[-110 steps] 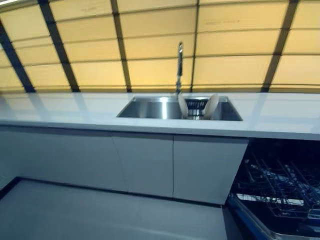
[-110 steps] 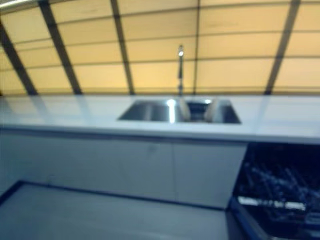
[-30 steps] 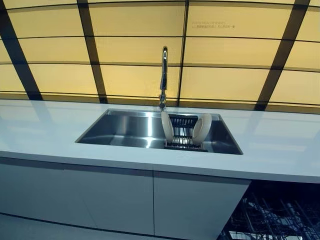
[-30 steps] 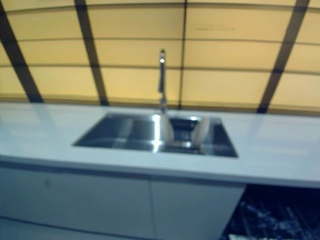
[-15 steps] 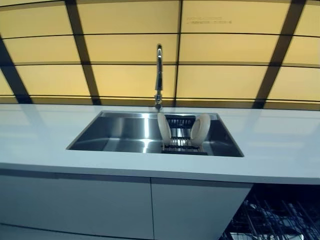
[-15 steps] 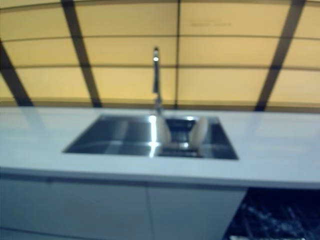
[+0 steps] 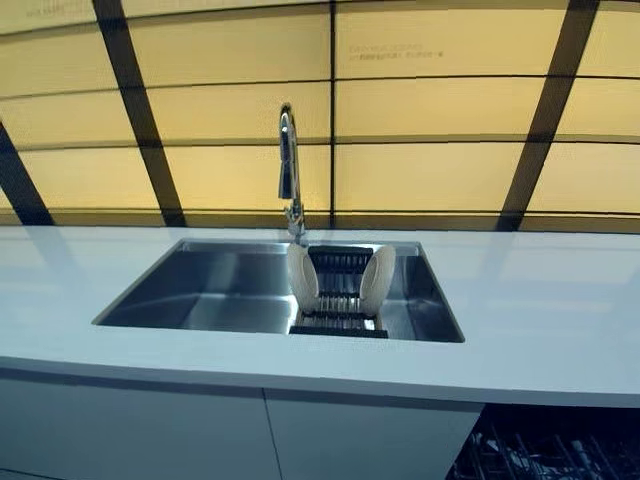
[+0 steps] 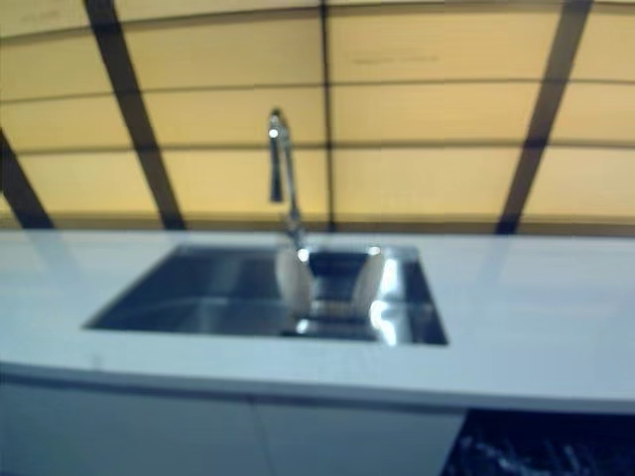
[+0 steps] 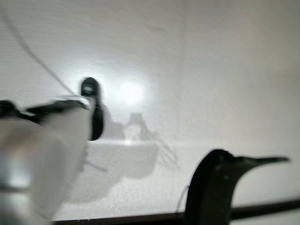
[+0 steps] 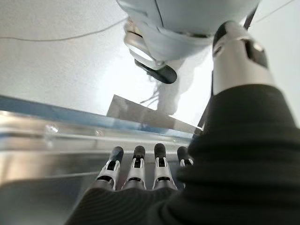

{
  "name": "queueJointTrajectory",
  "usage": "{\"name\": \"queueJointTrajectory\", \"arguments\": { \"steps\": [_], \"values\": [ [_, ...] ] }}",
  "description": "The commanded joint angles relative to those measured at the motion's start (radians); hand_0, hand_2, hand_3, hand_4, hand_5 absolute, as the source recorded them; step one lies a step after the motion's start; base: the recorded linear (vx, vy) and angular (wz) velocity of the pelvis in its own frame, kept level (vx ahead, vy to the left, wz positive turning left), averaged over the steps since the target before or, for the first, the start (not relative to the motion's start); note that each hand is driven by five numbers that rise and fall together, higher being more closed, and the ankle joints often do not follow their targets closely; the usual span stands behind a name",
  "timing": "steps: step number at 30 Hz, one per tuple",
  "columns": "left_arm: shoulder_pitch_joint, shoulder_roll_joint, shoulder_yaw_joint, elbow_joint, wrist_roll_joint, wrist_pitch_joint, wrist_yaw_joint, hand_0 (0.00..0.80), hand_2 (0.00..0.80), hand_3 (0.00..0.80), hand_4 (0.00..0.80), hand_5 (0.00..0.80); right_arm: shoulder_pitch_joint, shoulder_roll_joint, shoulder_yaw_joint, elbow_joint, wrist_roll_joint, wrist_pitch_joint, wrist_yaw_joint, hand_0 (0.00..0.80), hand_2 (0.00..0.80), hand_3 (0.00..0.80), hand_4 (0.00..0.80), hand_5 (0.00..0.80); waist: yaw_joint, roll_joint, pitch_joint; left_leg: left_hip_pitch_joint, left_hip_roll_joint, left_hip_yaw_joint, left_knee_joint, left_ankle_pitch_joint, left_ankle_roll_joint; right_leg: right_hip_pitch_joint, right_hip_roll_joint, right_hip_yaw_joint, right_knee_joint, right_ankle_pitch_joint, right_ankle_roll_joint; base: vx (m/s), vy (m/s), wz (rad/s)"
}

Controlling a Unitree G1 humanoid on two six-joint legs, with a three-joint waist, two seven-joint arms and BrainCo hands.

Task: Take plates into dishwasher

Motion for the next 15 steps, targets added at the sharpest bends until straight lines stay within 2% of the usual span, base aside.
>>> {"name": "queueJointTrajectory", "arguments": {
  "steps": [1, 4, 5, 8, 10, 12, 13, 15],
  "values": [
    [-0.050, 0.002, -0.003, -0.007, 0.059, -0.020, 0.007, 0.000, 0.000, 0.000, 0.000, 0.000, -0.052, -0.026, 0.017, 0.010, -0.018, -0.014, 0.016, 0.000, 0.000, 0.000, 0.000, 0.000, 0.020, -0.007, 0.041, 0.004, -0.010, 0.058, -0.221, 0.068, 0.022, 0.053, -0.056, 0.002, -0.036, 0.013, 0.141, 0.045, 0.226, 0.12],
    [-0.053, 0.001, -0.011, -0.010, 0.064, -0.008, 0.000, 0.000, 0.000, 0.000, 0.000, 0.000, -0.053, -0.028, 0.018, 0.000, -0.032, -0.011, 0.026, 0.000, 0.000, 0.000, 0.000, 0.000, 0.018, -0.001, 0.038, 0.014, -0.018, 0.048, -0.249, 0.064, 0.028, 0.042, -0.065, -0.008, -0.033, 0.018, 0.147, 0.016, 0.159, -0.02],
    [-0.067, 0.016, -0.029, -0.023, 0.025, -0.012, -0.001, 0.000, 0.000, 0.000, 0.000, 0.000, -0.059, -0.028, 0.030, -0.010, -0.071, -0.026, 0.094, 0.000, 0.000, 0.000, 0.000, 0.000, 0.011, 0.019, 0.032, 0.071, -0.020, 0.044, -0.352, 0.076, 0.039, 0.011, -0.078, -0.022, -0.011, 0.025, 0.175, 0.052, 0.176, -0.15],
    [-0.077, 0.029, -0.035, -0.034, 0.034, 0.013, 0.000, 0.000, 0.000, 0.000, 0.000, 0.000, -0.064, -0.022, 0.045, -0.015, -0.124, -0.045, 0.134, 0.000, 0.000, 0.000, 0.000, 0.000, 0.016, 0.022, 0.031, 0.089, -0.025, 0.047, -0.376, 0.079, 0.051, 0.002, -0.086, -0.036, 0.002, 0.027, 0.187, 0.049, 0.084, -0.12],
    [-0.080, 0.042, -0.037, -0.032, 0.045, 0.033, 0.009, 0.000, 0.000, 0.000, 0.000, 0.000, -0.071, -0.018, 0.074, -0.030, -0.120, -0.041, 0.213, 0.000, 0.000, 0.000, 0.000, 0.000, 0.023, 0.015, 0.026, 0.084, -0.030, 0.041, -0.377, 0.078, 0.058, -0.004, -0.087, -0.030, 0.002, 0.029, 0.189, 0.038, 0.011, -0.05],
    [-0.082, 0.047, -0.043, -0.026, 0.064, 0.049, 0.011, 0.000, 0.000, 0.000, 0.000, 0.000, -0.077, -0.012, 0.089, -0.036, -0.107, -0.070, 0.254, 0.000, 0.000, 0.000, 0.000, 0.000, 0.029, 0.009, 0.021, 0.081, -0.032, 0.042, -0.376, 0.076, 0.063, -0.007, -0.091, -0.030, 0.000, 0.032, 0.191, 0.064, 0.004, 0.06],
    [-0.079, 0.047, -0.049, -0.018, 0.068, 0.080, 0.029, 0.000, 0.000, 0.000, 0.000, 0.000, -0.088, -0.001, 0.108, -0.057, -0.106, -0.118, 0.293, 0.000, 0.000, 0.000, 0.000, 0.000, 0.036, 0.004, 0.013, 0.083, -0.034, 0.043, -0.375, 0.073, 0.070, -0.003, -0.097, -0.032, -0.006, 0.036, 0.193, 0.093, 0.008, 0.11],
    [-0.077, 0.051, -0.046, -0.016, 0.066, 0.106, 0.050, 0.000, 0.000, 0.000, 0.000, 0.000, -0.096, 0.006, 0.130, -0.085, -0.099, -0.164, 0.323, 0.000, 0.000, 0.000, 0.000, 0.000, 0.041, -0.002, 0.006, 0.084, -0.036, 0.042, -0.375, 0.070, 0.072, 0.001, -0.099, -0.027, -0.015, 0.038, 0.194, 0.092, -0.003, 0.09]
  ]
}}
